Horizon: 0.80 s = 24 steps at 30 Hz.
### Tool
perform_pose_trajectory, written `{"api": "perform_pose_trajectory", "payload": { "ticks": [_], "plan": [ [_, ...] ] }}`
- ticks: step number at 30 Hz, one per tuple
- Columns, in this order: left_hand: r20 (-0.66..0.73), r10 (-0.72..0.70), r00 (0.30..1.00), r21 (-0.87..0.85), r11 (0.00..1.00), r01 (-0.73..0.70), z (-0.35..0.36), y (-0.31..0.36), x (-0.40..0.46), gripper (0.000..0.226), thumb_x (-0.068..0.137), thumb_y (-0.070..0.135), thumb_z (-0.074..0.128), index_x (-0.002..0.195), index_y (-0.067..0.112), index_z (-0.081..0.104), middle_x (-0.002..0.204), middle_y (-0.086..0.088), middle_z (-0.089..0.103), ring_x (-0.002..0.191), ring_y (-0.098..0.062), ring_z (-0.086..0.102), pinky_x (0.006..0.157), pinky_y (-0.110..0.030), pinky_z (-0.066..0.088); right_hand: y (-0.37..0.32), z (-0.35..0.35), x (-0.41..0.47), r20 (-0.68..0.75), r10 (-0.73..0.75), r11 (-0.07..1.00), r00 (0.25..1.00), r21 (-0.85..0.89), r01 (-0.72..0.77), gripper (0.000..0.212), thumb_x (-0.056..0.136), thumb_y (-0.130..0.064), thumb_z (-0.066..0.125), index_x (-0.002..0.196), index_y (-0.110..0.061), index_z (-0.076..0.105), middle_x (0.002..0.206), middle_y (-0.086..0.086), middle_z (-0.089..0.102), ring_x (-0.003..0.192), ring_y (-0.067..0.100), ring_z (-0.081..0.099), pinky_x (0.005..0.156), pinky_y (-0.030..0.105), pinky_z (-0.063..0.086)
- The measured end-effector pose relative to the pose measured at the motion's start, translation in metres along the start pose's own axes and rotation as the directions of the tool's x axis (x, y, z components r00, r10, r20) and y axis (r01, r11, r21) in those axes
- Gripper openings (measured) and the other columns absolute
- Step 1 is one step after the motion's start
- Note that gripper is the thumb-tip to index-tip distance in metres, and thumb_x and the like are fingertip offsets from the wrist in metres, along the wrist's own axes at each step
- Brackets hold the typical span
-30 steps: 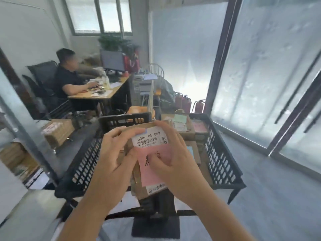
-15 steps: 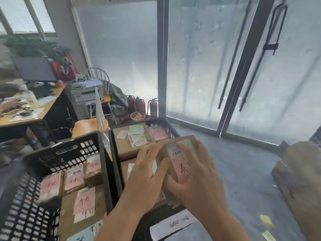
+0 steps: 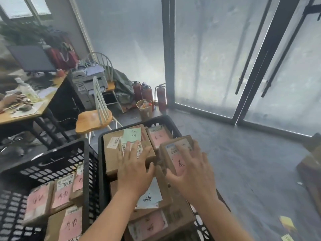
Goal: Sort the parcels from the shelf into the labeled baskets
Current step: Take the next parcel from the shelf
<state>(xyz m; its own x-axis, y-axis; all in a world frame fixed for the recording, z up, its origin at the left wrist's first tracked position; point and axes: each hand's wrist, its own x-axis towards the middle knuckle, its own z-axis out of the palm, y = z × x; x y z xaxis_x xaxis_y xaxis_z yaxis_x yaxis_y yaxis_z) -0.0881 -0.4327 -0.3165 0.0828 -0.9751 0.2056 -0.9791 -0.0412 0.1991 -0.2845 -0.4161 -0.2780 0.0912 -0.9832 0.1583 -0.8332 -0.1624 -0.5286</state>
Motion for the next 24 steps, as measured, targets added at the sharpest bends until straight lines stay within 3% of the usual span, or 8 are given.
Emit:
{"api": "perform_pose_trajectory", "payload": {
  "ticks": [4,9,11,14,21,24],
  "plan": [
    [0.043,-0.03,0.999,0.101,0.995,0.025,0.032,-0.02,0.001,0.064,0.093,0.049,0.061,0.153,0.042,0.041,0.168,-0.007,0.032,0.158,-0.035,0.02,0.125,-0.064,0.016,0.01,0.032,0.019,0.048,-0.015,0.997,0.999,-0.069,0.018,0.076,0.085,-0.066,0.061,0.152,-0.049,0.03,0.172,0.004,0.007,0.147,0.028,0.031,0.114,0.044,0.041],
    [-0.017,-0.012,1.0,0.127,0.992,0.014,0.043,-0.031,-0.002,0.066,0.091,0.046,0.053,0.156,0.042,0.039,0.168,-0.005,0.034,0.158,-0.034,0.023,0.125,-0.06,0.019,0.027,0.079,0.03,0.038,-0.13,0.976,0.991,-0.169,0.135,0.047,0.092,-0.055,0.06,0.134,-0.035,0.053,0.169,0.01,0.027,0.156,0.033,0.025,0.126,0.05,0.028],
    [-0.03,-0.008,1.0,0.127,0.992,0.012,0.045,-0.031,-0.002,0.067,0.092,0.044,0.058,0.156,0.042,0.039,0.168,-0.005,0.033,0.158,-0.033,0.021,0.125,-0.06,0.02,0.036,0.101,0.032,0.108,-0.179,0.97,0.978,-0.145,0.193,0.044,0.1,-0.05,0.047,0.14,-0.034,0.051,0.171,0.008,0.026,0.161,0.027,0.013,0.131,0.049,0.017],
    [-0.054,0.001,0.999,0.127,0.992,0.006,0.047,-0.031,-0.003,0.07,0.09,0.041,0.064,0.156,0.042,0.04,0.168,-0.005,0.034,0.158,-0.034,0.021,0.124,-0.06,0.02,0.05,0.124,0.034,0.143,-0.185,0.98,0.972,-0.044,0.193,0.056,0.107,-0.047,0.026,0.162,-0.034,0.034,0.175,-0.002,0.016,0.162,0.015,-0.003,0.131,0.046,0.019],
    [-0.047,-0.007,0.999,0.154,0.988,0.014,0.052,-0.03,-0.002,0.066,0.091,0.045,0.052,0.156,0.042,0.039,0.168,-0.004,0.032,0.159,-0.033,0.02,0.125,-0.059,0.019,0.062,0.136,0.035,0.164,-0.218,0.967,0.962,-0.094,0.235,0.057,0.11,-0.042,0.023,0.166,-0.029,0.027,0.175,-0.001,0.013,0.163,0.017,-0.005,0.129,0.041,0.005],
    [-0.023,-0.007,1.0,0.162,0.987,0.01,0.051,-0.03,-0.002,0.067,0.091,0.046,0.049,0.157,0.043,0.037,0.169,-0.005,0.031,0.159,-0.033,0.019,0.125,-0.06,0.02,0.059,0.129,0.036,0.211,-0.201,0.969,0.957,-0.103,0.226,0.059,0.11,-0.049,0.018,0.167,-0.032,0.019,0.176,-0.003,0.004,0.16,0.013,-0.017,0.129,0.038,-0.005]
  ]
}}
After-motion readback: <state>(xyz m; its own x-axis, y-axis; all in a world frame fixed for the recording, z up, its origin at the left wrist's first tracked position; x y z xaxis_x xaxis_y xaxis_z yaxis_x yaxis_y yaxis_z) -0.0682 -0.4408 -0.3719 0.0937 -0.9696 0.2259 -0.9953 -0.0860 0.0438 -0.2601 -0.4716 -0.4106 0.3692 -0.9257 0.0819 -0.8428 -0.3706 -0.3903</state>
